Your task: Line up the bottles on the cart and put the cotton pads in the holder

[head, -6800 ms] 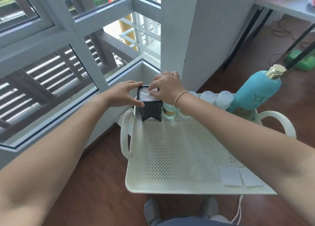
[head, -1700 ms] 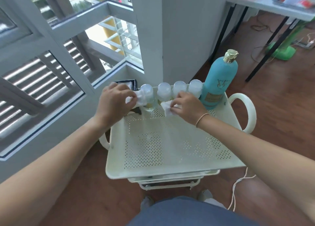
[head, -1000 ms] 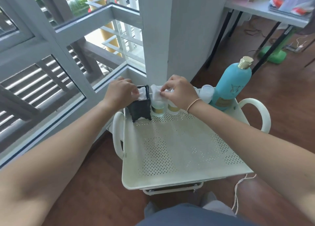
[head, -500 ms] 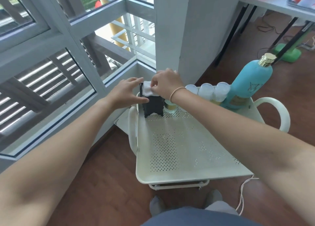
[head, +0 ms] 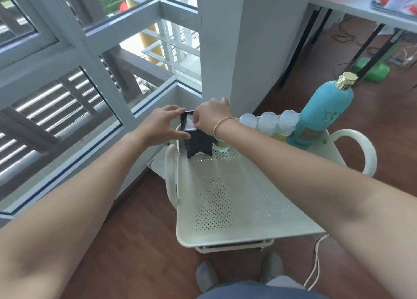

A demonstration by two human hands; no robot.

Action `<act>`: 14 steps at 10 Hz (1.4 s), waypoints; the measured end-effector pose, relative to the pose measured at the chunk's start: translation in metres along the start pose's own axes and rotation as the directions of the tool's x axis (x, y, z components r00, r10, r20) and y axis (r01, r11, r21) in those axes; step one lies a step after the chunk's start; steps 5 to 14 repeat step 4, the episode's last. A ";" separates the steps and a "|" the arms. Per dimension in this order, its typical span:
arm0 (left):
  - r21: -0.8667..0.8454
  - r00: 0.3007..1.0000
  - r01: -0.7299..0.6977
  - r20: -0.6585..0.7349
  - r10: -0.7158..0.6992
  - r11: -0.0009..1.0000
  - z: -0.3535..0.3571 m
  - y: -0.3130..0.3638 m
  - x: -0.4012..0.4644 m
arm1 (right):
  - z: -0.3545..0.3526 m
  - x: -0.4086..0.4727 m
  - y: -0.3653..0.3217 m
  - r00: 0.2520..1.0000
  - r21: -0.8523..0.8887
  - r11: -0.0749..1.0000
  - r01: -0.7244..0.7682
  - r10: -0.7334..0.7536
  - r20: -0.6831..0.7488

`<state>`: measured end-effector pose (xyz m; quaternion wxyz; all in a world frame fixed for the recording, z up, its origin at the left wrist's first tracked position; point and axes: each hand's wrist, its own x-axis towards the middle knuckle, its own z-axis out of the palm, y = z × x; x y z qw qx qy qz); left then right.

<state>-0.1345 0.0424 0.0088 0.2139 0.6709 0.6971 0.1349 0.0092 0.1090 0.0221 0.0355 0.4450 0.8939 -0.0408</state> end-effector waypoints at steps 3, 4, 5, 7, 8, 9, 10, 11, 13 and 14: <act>0.026 0.991 0.004 -0.131 -0.001 1.000 0.006 0.021 -0.013 | -0.008 -0.040 0.037 0.964 0.335 0.931 0.143 -0.055 -0.260; 0.007 0.970 -0.053 -0.239 0.053 0.999 0.016 0.040 -0.022 | -0.003 -0.059 0.058 0.930 0.454 0.876 0.166 0.014 -0.366; 0.007 0.970 -0.053 -0.239 0.053 0.999 0.016 0.040 -0.022 | -0.003 -0.059 0.058 0.930 0.454 0.876 0.166 0.014 -0.366; 0.007 0.970 -0.053 -0.239 0.053 0.999 0.016 0.040 -0.022 | -0.003 -0.059 0.058 0.930 0.454 0.876 0.166 0.014 -0.366; 0.007 0.970 -0.053 -0.239 0.053 0.999 0.016 0.040 -0.022 | -0.003 -0.059 0.058 0.930 0.454 0.876 0.166 0.014 -0.366; 0.007 0.970 -0.053 -0.239 0.053 0.999 0.016 0.040 -0.022 | -0.003 -0.059 0.058 0.930 0.454 0.876 0.166 0.014 -0.366; 0.007 0.970 -0.053 -0.239 0.053 0.999 0.016 0.040 -0.022 | -0.003 -0.059 0.058 0.930 0.454 0.876 0.166 0.014 -0.366; 0.007 0.970 -0.053 -0.239 0.053 0.999 0.016 0.040 -0.022 | -0.003 -0.059 0.058 0.930 0.454 0.876 0.166 0.014 -0.366; 0.007 0.970 -0.053 -0.239 0.053 0.999 0.016 0.040 -0.022 | -0.003 -0.059 0.058 0.930 0.454 0.876 0.166 0.014 -0.366; 0.007 0.970 -0.053 -0.239 0.053 0.999 0.016 0.040 -0.022 | -0.003 -0.059 0.058 0.930 0.454 0.876 0.166 0.014 -0.366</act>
